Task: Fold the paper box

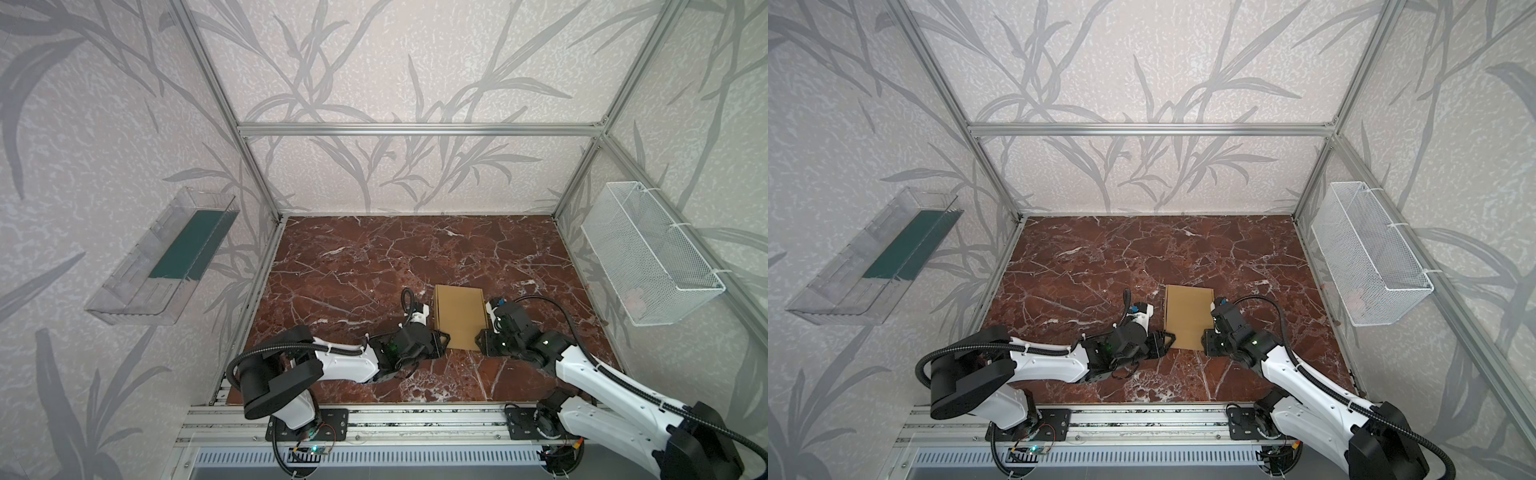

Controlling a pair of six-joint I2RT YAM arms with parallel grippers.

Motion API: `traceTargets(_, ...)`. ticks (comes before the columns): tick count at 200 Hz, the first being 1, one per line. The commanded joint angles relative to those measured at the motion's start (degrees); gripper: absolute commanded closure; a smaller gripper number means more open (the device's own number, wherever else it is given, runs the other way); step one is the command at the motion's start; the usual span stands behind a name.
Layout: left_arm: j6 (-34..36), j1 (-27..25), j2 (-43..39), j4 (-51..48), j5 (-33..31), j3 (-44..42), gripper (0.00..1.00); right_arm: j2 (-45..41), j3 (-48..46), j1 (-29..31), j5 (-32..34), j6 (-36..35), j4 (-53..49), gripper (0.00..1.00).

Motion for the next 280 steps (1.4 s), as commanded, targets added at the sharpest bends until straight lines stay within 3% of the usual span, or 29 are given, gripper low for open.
traceTargets(1,0.3,-0.4,0.1,0.5,-1.3,-0.6,0.6,1.0,2.1,-0.6,-1.6,-1.2,1.5,0.55)
traceTargets(130,-1.7,-0.8,1.1,3.2,-3.0,-3.8,0.6,3.0,3.3,-2.5,-5.1,-1.9,2.5,0.57)
traceTargets(280,-1.6,-1.1,0.5,2.6,-3.3,-3.6,0.6,4.6,1.1,-2.5,-4.8,-1.5,5.2,0.59)
